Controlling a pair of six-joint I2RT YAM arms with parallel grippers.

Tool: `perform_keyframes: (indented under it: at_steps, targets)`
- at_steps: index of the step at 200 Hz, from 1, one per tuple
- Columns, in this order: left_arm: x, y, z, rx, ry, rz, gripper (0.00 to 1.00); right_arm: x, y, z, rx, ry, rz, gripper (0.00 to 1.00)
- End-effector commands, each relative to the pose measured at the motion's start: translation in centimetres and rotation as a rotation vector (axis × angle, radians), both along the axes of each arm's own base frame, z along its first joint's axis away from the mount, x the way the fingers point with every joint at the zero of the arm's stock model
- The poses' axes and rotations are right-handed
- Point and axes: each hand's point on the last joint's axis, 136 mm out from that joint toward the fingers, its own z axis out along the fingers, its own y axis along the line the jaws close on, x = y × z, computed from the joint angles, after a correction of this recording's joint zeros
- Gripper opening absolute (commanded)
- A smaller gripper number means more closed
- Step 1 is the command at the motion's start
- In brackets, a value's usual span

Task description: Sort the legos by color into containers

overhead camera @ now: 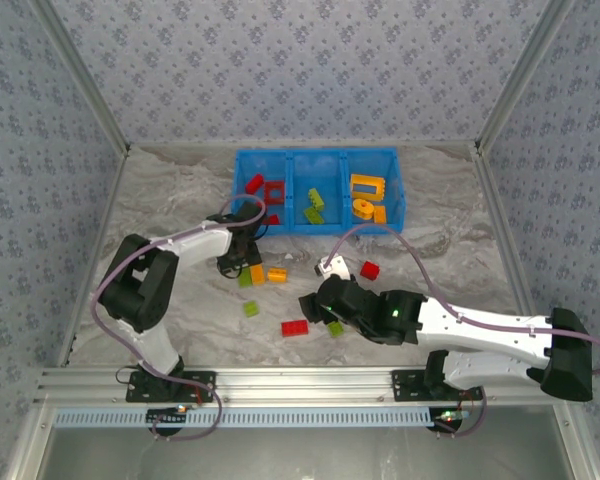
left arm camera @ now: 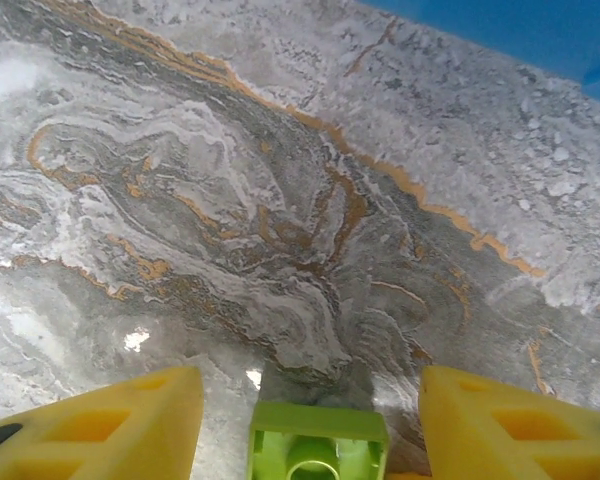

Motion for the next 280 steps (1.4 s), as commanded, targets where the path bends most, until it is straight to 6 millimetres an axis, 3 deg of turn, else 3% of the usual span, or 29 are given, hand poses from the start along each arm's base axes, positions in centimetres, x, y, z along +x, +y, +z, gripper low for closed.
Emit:
perform_keyframes:
  at_steps: [1, 48, 86, 104, 132, 149, 166, 184, 202, 235, 275, 280]
  targets:
    - [-1.2, -0.3, 0.0, -0.001, 0.004, -0.010, 0.58, 0.0, 0.4, 0.9, 0.030, -0.007, -0.009, 0.75]
    - [-2.7, -0.5, -0.6, 0.012, 0.005, -0.015, 0.50, 0.1, 0.6, 0.8, 0.023, -0.004, -0.008, 0.75]
    - [-2.7, -0.2, -0.5, 0.023, -0.020, -0.011, 0.34, 0.0, 0.5, 0.7, 0.036, 0.009, -0.024, 0.75]
    - [-2.5, 0.1, 0.9, 0.052, -0.059, -0.019, 0.31, 0.1, 0.3, 1.0, 0.036, 0.003, -0.031, 0.75]
    - [-1.9, -0.1, 5.3, 0.113, -0.153, -0.069, 0.31, 0.5, -0.4, 2.6, 0.068, -0.032, -0.060, 0.75]
    - [-1.4, -1.7, 8.1, 0.108, -0.201, -0.134, 0.31, 0.9, -0.7, 4.9, 0.139, -0.078, -0.073, 0.75]
    - [-0.6, -4.8, 11.0, 0.072, -0.263, -0.215, 0.31, 1.9, -1.5, 7.4, 0.218, -0.144, -0.103, 0.76]
    - [0.4, -8.2, 13.5, 0.052, -0.320, -0.291, 0.31, 3.3, -3.2, 10.0, 0.301, -0.211, -0.164, 0.77]
    - [1.9, -11.4, 15.2, 0.034, -0.359, -0.353, 0.31, 5.2, -5.4, 11.1, 0.340, -0.246, -0.256, 0.77]
    - [5.2, -15.7, 14.9, 0.038, -0.366, -0.431, 0.31, 7.4, -8.0, 11.9, 0.339, -0.273, -0.353, 0.78]
    - [9.4, -20.3, 12.7, 0.004, -0.357, -0.481, 0.31, 7.9, -9.1, 11.4, 0.324, -0.262, -0.390, 0.78]
    - [10.2, -21.0, 13.1, -0.012, -0.372, -0.482, 0.31, 7.9, -9.1, 11.3, 0.324, -0.260, -0.390, 0.77]
